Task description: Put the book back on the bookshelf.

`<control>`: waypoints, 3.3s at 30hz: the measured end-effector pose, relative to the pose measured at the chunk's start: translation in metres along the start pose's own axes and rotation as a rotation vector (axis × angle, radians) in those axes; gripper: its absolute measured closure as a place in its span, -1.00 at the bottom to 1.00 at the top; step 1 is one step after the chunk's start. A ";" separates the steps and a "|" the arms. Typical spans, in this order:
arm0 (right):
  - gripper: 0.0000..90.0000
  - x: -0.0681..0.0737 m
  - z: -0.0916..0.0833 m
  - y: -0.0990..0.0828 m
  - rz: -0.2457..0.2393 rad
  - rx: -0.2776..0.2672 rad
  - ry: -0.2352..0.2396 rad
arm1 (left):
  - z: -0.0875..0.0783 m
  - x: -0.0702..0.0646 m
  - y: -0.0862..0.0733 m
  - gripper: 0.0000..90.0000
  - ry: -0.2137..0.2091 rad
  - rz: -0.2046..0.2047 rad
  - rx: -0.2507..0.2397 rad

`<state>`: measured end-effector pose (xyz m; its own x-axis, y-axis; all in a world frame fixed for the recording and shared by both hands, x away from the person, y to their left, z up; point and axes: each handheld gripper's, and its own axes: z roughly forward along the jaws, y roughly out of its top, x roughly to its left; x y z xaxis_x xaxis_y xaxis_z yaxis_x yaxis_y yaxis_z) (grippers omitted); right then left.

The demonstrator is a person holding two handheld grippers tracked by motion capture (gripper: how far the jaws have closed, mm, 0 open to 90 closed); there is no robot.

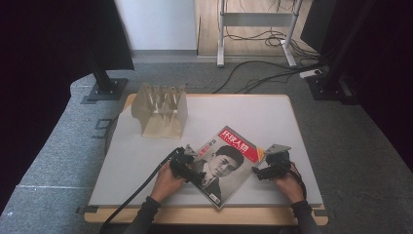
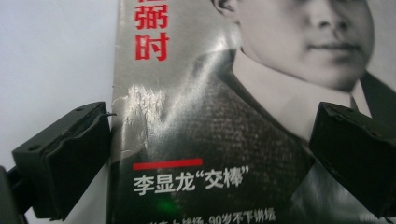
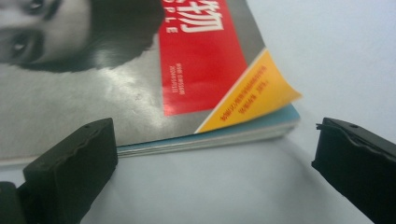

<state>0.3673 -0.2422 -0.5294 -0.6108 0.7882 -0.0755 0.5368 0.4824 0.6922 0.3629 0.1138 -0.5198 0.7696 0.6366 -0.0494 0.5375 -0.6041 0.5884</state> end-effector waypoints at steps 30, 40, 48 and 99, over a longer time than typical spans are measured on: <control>-1.00 -0.028 0.057 0.057 0.033 0.024 -0.001 | -0.031 0.041 -0.044 -1.00 0.079 -0.022 -0.032; -0.97 -0.038 0.067 0.067 0.049 0.026 -0.018 | -0.024 0.010 -0.041 -1.00 0.030 0.029 -0.047; -0.69 -0.040 0.069 0.075 0.043 0.038 -0.007 | -0.019 0.003 -0.037 -1.00 0.000 0.053 -0.073; -0.40 -0.008 0.064 0.074 0.309 -0.050 0.261 | -0.011 0.020 -0.029 -1.00 0.063 -0.009 -0.082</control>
<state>0.4494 -0.1884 -0.5234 -0.5556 0.7665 0.3222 0.6933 0.2132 0.6883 0.3592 0.1494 -0.5284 0.7403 0.6723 -0.0059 0.5123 -0.5584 0.6525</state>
